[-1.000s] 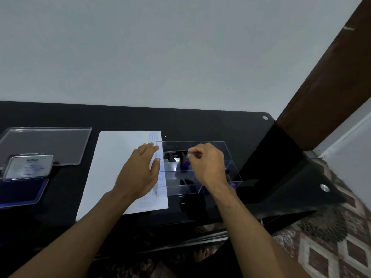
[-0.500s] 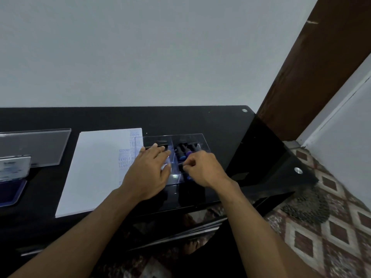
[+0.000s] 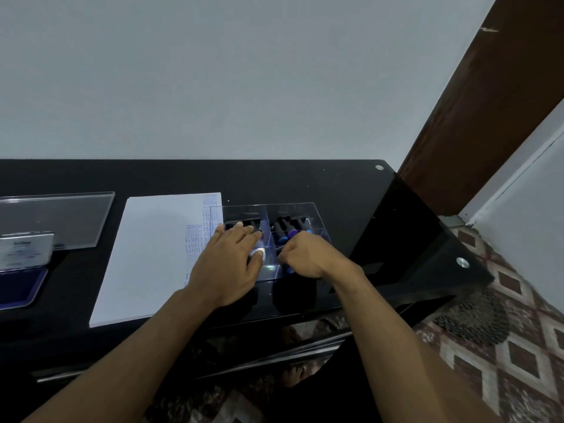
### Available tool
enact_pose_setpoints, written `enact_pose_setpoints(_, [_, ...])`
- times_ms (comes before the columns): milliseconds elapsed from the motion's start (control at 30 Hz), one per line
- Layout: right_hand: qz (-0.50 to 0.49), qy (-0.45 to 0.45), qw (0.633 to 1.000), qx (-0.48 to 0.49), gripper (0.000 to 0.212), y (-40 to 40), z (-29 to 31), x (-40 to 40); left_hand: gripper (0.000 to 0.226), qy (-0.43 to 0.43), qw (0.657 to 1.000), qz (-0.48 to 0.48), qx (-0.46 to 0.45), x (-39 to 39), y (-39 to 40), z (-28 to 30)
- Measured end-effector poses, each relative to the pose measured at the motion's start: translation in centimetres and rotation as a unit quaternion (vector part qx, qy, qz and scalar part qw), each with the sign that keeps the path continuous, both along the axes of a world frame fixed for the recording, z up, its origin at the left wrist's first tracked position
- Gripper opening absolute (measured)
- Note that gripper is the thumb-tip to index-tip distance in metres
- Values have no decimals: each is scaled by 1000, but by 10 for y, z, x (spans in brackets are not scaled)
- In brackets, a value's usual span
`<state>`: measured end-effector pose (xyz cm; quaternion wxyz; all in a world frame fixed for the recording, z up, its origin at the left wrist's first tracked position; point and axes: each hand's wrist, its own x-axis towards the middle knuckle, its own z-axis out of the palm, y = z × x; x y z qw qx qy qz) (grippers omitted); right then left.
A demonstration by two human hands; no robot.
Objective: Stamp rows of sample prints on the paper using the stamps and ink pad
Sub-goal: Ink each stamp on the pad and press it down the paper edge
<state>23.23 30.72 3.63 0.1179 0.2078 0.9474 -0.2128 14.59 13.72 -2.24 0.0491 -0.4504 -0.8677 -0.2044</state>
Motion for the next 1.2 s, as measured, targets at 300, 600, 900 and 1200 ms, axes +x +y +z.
enact_pose_setpoints(300, [-48, 178, 982, -26, 11, -1, -12, 14, 62, 7, 1000, -1, 11, 0, 0, -1])
enact_pose_setpoints(600, [-86, 294, 951, 43, 21, -16, -15, 21, 57, 6, 1000, 0, 16, 1, -1, 0])
enact_pose_setpoints(900, [-87, 354, 929, 67, 22, -36, -7, 15, 54, -12, 999, 7, 39, -13, -16, 4])
enact_pose_setpoints(1200, [-8, 362, 932, 21, 22, -119, 0, -41, 61, -12, 993, 113, 14, -42, -115, 7])
